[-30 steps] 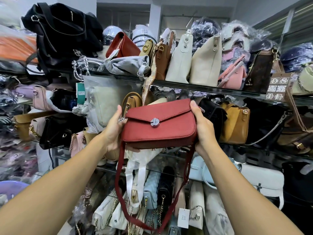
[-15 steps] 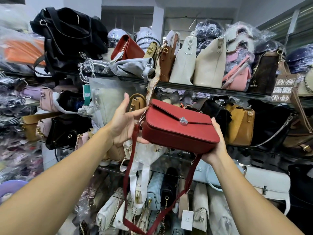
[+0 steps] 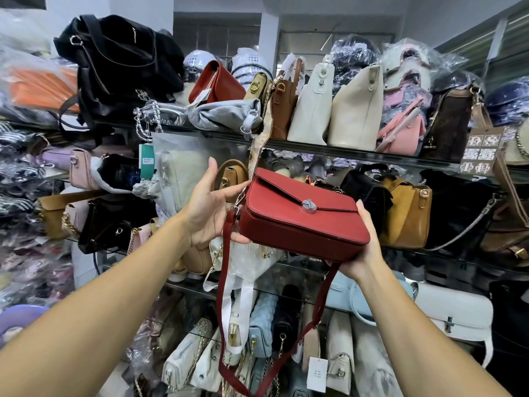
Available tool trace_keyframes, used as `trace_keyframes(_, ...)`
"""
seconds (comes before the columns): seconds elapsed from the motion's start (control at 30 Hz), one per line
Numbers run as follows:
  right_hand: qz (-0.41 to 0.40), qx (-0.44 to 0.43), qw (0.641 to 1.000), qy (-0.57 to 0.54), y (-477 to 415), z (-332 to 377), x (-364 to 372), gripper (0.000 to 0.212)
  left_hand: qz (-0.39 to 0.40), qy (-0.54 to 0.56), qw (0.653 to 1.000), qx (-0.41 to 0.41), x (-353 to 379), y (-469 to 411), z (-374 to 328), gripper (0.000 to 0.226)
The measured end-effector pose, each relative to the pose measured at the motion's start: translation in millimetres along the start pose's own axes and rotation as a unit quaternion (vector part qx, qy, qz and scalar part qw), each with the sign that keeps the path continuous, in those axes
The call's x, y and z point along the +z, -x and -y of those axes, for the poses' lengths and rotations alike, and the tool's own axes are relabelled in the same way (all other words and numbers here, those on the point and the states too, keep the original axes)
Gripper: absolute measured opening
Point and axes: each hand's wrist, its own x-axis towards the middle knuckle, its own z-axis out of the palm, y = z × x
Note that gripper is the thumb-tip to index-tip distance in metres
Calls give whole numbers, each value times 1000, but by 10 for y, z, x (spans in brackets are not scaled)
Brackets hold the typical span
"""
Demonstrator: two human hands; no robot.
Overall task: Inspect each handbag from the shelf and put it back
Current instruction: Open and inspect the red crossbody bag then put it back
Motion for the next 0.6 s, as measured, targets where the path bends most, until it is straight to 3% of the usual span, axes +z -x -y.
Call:
trace_keyframes(0.23,39,-18,997,67,70,54,103,62,-80,-175,980,56,33,-51,144,57)
trace_keyframes(0.3,56,-19,994,93,107,44,125,61,-115,-207,967,95,42,-52,185,66)
trace_keyframes(0.4,59,-25,991,116,153,22,145,37,-139,-227,959,100,-25,-64,228,75)
trace_keyframes(0.6,-24,-126,983,135,118,-54,293,32,-149,-361,918,74,-30,-134,302,53)
